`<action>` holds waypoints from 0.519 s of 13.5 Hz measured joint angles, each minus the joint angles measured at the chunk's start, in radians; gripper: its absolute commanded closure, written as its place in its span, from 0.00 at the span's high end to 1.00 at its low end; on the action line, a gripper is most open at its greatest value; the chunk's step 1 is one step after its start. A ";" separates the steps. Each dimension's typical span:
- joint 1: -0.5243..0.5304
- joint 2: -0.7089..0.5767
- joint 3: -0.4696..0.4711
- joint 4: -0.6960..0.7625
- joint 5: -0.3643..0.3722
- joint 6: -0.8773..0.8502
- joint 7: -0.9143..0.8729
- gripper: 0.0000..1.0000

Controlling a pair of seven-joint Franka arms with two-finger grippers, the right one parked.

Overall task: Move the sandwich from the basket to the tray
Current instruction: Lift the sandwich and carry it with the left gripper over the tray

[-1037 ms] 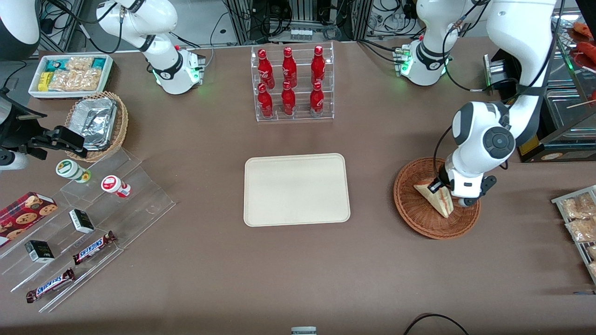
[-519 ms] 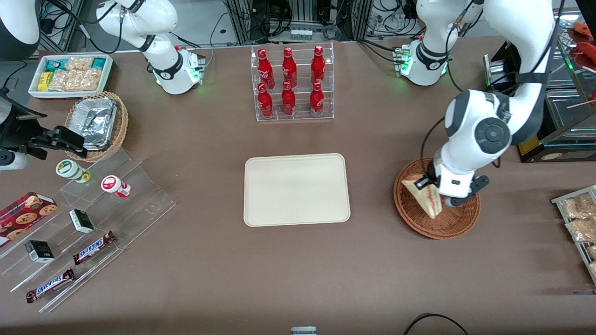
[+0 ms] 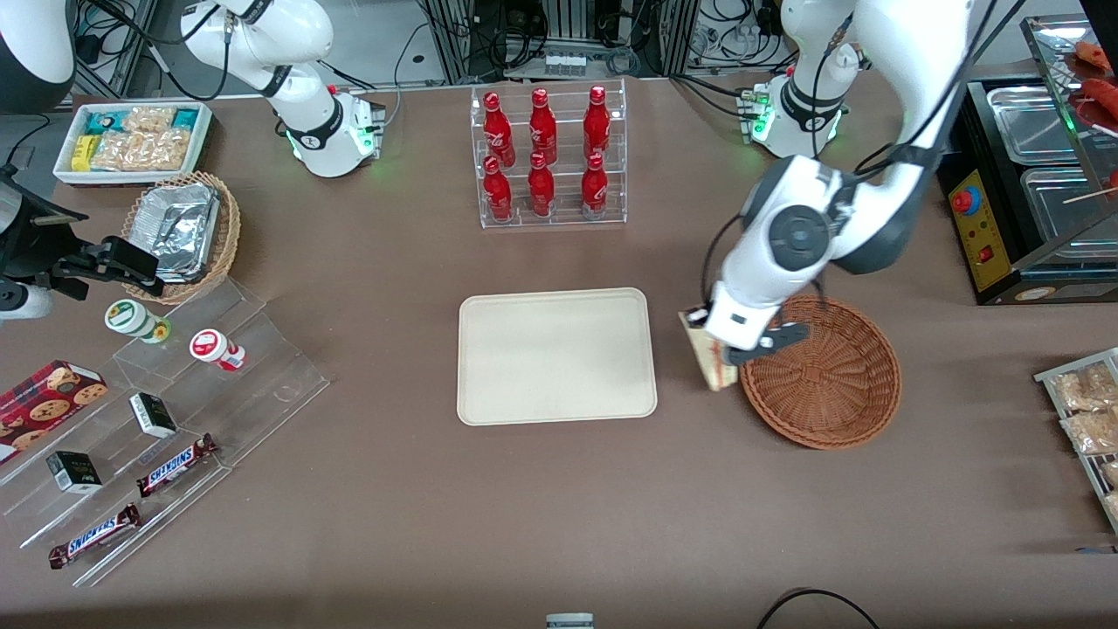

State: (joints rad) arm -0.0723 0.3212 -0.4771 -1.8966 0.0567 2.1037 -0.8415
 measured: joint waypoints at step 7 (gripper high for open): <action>-0.216 0.255 -0.019 0.252 0.136 -0.019 -0.172 0.00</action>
State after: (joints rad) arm -0.2882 0.5761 -0.4964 -1.6443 0.1931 2.0850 -1.0137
